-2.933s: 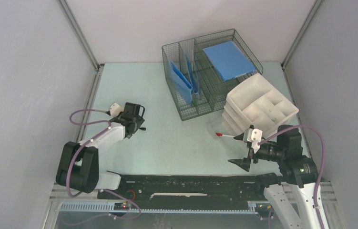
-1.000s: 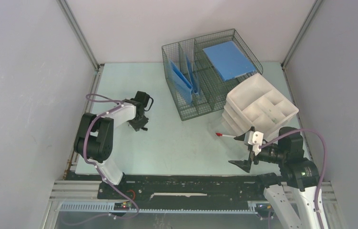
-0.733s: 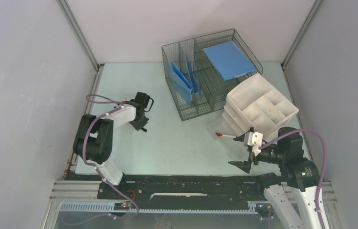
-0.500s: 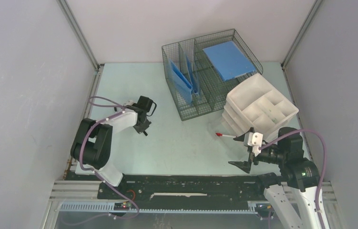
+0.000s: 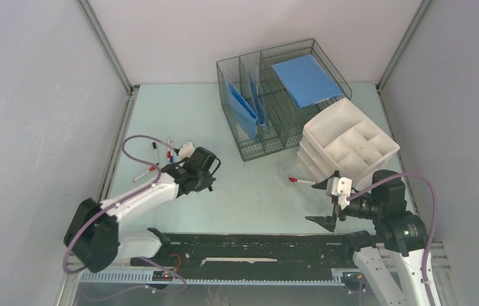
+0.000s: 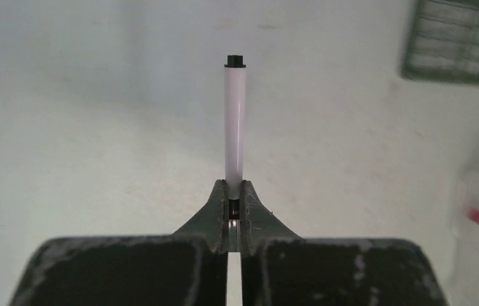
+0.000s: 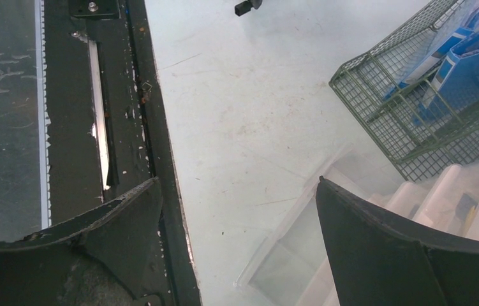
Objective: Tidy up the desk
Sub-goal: Pick up the stationery from the center of the board.
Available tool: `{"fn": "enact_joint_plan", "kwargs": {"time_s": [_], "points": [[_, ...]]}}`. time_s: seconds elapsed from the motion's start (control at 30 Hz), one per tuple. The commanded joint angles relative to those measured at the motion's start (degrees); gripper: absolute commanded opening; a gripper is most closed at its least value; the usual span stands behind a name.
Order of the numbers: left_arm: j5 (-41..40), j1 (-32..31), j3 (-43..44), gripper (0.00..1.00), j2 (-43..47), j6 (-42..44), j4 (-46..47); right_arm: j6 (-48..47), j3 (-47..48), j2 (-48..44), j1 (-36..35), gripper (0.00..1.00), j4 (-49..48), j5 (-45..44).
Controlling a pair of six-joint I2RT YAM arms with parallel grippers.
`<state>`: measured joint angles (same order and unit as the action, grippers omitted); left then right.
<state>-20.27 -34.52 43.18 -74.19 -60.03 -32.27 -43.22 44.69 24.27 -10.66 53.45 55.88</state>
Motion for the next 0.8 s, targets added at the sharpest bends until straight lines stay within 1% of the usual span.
{"fn": "enact_joint_plan", "kwargs": {"time_s": [0.0, 0.1, 0.17, 0.23, 0.27, 0.33, 0.4, 0.5, 0.67, 0.77], "points": [[0.35, -6.06, -3.97, 0.0, 8.54, -1.25, 7.17, -0.57, -0.07, 0.8, -0.43, 0.97, 0.45, 2.43], [1.58, -11.03, -9.39, 0.0, 15.57, -0.46, 17.51, -0.32, -0.17, 1.33, -0.5, 0.96, 0.6, 4.52], [2.62, -13.82, -14.18, 0.0, 19.97, 0.68, 26.96, 0.01, -0.53, 1.45, -0.51, 0.96, 0.36, 6.24], [3.51, -16.21, -19.69, 0.0, 24.1, 2.08, 38.69, 0.02, -0.84, 1.73, -0.56, 0.96, 0.27, 7.45], [4.41, -17.12, -22.12, 0.0, 25.77, 2.75, 46.01, 0.14, -0.97, 1.95, -0.67, 0.96, 0.11, 7.87], [5.72, -18.73, -26.02, 0.0, 28.11, 4.3, 55.45, 0.35, -1.32, 2.81, -0.76, 0.96, -0.2, 8.54], [5.6, -20.81, -27.48, 0.0, 29.09, 5.64, 59.89, 0.71, -1.45, 4.02, -1.01, 0.96, -0.72, 9.12], [3.72, -25.58, -27.36, 0.0, 28.43, 9.05, 64.21, 2.15, -1.49, 5.67, -1.19, 0.95, -2.39, 10.7], [3.39, -32.04, -24.41, 0.0, 22.57, 15.89, 71.26, 10.15, -0.5, 8.06, -3.22, 0.94, -9.01, 13.1], [3.26, -35.08, -20.68, 0.0, 18.92, 20.3, 72.57, 14.79, 0.64, 9.99, -4.37, 0.94, -11.84, 13.92]]}}
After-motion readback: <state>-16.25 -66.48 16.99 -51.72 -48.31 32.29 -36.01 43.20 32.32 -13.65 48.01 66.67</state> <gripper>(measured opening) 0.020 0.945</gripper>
